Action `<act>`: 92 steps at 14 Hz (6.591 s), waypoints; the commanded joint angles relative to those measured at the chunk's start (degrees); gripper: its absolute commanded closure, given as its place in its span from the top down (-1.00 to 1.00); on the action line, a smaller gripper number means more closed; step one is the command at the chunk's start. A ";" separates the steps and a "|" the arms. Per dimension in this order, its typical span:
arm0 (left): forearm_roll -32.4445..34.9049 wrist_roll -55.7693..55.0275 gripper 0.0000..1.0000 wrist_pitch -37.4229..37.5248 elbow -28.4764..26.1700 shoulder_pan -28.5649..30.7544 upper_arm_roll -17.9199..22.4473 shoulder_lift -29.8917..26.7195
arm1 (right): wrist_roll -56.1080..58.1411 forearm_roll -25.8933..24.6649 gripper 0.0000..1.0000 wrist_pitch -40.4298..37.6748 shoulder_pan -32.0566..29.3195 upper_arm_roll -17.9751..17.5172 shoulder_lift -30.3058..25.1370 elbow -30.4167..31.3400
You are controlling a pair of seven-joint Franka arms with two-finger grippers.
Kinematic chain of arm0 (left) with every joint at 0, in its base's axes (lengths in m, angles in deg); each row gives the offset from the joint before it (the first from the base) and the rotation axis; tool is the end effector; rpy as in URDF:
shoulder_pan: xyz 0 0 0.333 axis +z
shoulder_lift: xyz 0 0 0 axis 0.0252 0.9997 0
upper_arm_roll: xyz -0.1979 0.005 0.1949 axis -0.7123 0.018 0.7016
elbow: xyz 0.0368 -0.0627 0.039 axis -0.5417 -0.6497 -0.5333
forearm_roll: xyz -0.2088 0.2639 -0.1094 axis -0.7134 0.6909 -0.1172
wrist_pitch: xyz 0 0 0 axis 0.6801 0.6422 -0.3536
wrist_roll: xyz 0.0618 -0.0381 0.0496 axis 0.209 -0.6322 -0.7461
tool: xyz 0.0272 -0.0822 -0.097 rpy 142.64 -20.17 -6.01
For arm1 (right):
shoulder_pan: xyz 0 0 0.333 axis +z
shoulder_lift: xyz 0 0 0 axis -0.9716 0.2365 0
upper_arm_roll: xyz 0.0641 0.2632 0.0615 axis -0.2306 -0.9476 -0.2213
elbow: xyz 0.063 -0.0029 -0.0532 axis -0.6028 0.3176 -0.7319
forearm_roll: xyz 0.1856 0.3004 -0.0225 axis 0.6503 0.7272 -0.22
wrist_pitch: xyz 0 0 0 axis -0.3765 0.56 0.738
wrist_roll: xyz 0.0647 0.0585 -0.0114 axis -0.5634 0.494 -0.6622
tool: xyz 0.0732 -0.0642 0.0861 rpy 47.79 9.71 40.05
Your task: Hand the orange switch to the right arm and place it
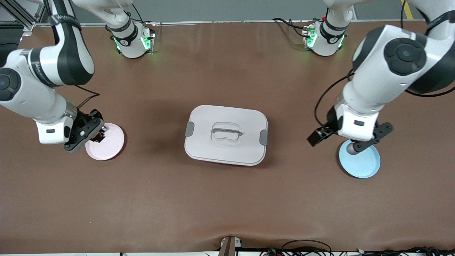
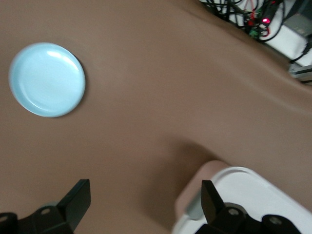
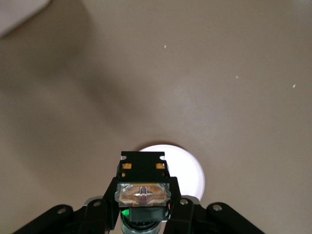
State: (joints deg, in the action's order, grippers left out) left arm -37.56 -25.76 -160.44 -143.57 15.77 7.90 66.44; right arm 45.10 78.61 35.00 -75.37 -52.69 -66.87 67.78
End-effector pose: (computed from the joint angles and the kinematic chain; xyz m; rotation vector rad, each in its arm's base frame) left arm 0.5810 -0.1857 0.4934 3.0341 0.7150 0.1367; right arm 0.5655 0.0433 0.3874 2.7476 1.4212 0.0040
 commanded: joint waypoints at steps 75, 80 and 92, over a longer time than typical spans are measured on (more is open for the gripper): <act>-15.52 43.08 1.00 13.76 -7.71 -12.75 35.99 -22.13 | -34.97 -3.16 1.00 19.13 -8.16 -1.75 0.12 9.93; -15.43 43.17 1.00 14.55 -7.71 -12.75 35.99 -22.57 | -35.94 1.58 1.00 17.10 -8.07 -1.75 -1.29 6.94; -14.64 46.42 1.00 16.93 -7.53 -12.84 35.11 -22.84 | -42.26 5.71 1.00 -13.04 -7.28 -1.22 -1.29 -11.69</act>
State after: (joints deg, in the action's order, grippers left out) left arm -52.44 19.66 -144.53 -151.11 2.82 43.39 44.39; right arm 3.76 82.87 25.73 -82.65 -54.31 -68.14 59.04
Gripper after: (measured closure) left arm 0.000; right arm 0.000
